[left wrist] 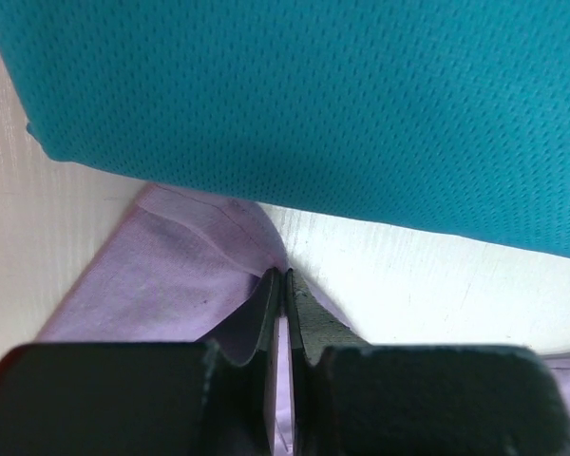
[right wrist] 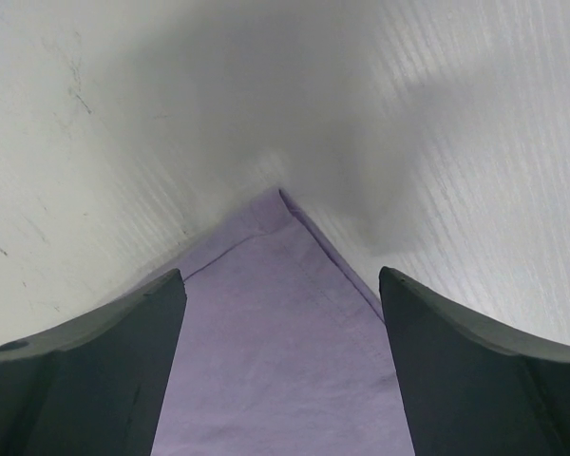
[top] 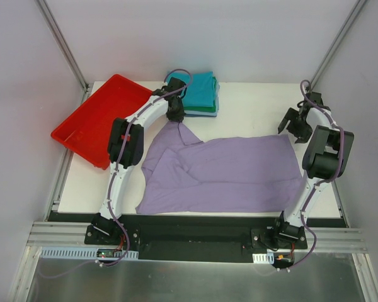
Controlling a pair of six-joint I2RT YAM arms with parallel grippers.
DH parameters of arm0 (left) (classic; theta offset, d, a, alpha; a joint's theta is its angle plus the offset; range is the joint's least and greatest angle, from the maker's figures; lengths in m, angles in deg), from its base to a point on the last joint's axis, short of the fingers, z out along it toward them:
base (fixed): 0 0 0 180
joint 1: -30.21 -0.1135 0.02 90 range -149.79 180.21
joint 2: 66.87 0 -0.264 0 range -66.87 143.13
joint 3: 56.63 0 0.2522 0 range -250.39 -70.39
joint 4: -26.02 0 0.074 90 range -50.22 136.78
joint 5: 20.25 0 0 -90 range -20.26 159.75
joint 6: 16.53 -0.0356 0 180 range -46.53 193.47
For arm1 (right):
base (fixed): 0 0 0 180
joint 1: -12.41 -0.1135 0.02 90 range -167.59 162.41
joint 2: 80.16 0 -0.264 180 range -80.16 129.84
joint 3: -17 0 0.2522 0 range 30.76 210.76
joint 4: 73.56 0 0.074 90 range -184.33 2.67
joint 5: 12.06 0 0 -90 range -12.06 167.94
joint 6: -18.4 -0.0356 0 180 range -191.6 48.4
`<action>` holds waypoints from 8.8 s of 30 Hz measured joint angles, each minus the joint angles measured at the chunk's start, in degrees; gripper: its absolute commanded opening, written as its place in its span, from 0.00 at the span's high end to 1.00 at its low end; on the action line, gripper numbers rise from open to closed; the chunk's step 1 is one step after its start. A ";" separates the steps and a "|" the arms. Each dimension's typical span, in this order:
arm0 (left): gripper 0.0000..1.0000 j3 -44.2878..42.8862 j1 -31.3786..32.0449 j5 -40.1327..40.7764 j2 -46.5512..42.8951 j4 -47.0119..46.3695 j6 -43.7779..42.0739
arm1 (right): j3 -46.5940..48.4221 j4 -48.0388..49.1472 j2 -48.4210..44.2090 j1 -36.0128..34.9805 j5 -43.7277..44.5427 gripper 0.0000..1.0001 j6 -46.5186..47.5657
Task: Fold and stack the t-shirts
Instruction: Grap the side of the flattened tshirt furthest away from the robot with both arms, then fold the other side of the tshirt into a rectangle
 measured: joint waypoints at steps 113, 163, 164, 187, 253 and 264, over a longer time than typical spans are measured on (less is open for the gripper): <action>1.00 72.06 16.59 -3.32 -71.14 5.38 20.68 | -31.08 1.01 -37.24 -3.78 16.72 0.36 0.37; 0.01 69.99 -4.33 -1.84 -66.23 -1.36 13.25 | -32.22 25.38 -24.79 -82.16 2.99 0.31 -7.17; 0.01 70.36 -4.76 -1.84 -66.95 -1.44 13.25 | -30.14 25.22 -22.18 -82.64 3.80 0.32 -7.10; 0.01 71.71 -7.50 -3.21 -67.91 -2.80 12.83 | -21.22 14.47 -10.78 -83.49 19.15 0.87 -8.66; 1.00 78.09 5.18 -8.52 -72.46 -3.74 18.86 | -32.81 16.00 -25.03 -82.97 8.50 0.96 -4.44; 1.00 84.61 9.55 -11.56 -77.31 0.57 23.54 | -32.76 9.77 -25.03 -83.32 5.29 0.95 -1.73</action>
